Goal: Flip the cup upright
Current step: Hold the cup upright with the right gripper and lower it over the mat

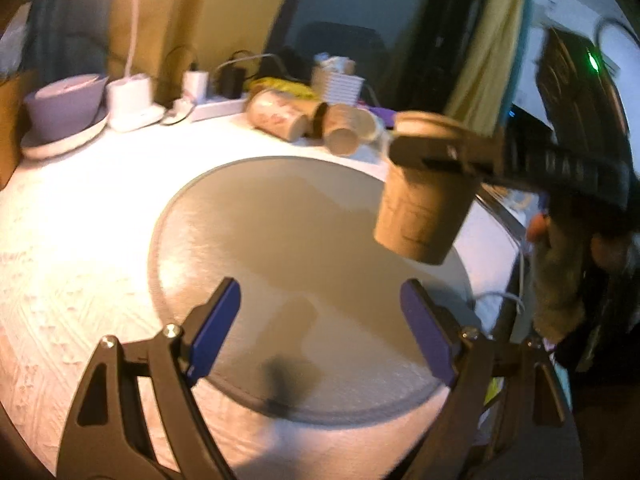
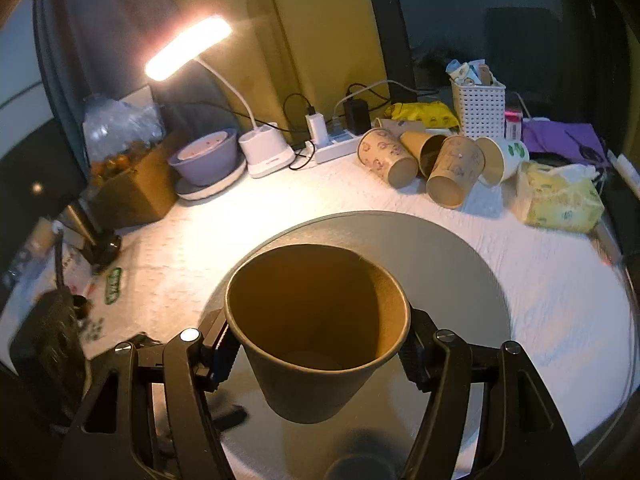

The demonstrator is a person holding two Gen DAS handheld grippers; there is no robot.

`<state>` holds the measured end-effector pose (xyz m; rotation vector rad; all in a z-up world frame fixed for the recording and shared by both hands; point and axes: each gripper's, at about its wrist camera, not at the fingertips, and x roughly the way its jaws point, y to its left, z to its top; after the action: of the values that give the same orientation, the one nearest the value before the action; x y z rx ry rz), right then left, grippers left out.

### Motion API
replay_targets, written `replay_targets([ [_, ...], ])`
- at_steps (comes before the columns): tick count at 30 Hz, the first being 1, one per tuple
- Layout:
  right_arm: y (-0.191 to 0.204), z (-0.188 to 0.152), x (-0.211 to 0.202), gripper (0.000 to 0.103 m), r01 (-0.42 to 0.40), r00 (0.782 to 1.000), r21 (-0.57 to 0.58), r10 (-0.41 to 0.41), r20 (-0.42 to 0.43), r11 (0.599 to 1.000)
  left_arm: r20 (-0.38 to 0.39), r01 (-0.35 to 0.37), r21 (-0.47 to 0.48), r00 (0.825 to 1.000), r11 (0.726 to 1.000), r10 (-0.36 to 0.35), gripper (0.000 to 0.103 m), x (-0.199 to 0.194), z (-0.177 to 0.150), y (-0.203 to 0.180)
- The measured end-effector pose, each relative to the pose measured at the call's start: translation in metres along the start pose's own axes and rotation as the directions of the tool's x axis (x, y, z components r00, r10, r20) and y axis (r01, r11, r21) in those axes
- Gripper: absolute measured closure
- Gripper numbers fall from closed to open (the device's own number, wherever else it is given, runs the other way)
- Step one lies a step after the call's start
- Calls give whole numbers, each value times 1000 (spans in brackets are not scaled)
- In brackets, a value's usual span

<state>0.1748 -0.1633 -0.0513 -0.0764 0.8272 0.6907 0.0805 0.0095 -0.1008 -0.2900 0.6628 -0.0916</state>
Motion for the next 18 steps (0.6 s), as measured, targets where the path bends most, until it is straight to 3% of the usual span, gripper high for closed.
replay_targets([
  [10, 8, 12, 39, 33, 63, 998, -113, -63, 2, 992, -37, -80, -124, 996, 989, 76, 20, 13, 27, 42],
  [18, 16, 12, 62, 33, 148, 989, -218, -144, 35, 965, -75, -126, -130, 990, 984, 117, 20, 28, 36, 52],
])
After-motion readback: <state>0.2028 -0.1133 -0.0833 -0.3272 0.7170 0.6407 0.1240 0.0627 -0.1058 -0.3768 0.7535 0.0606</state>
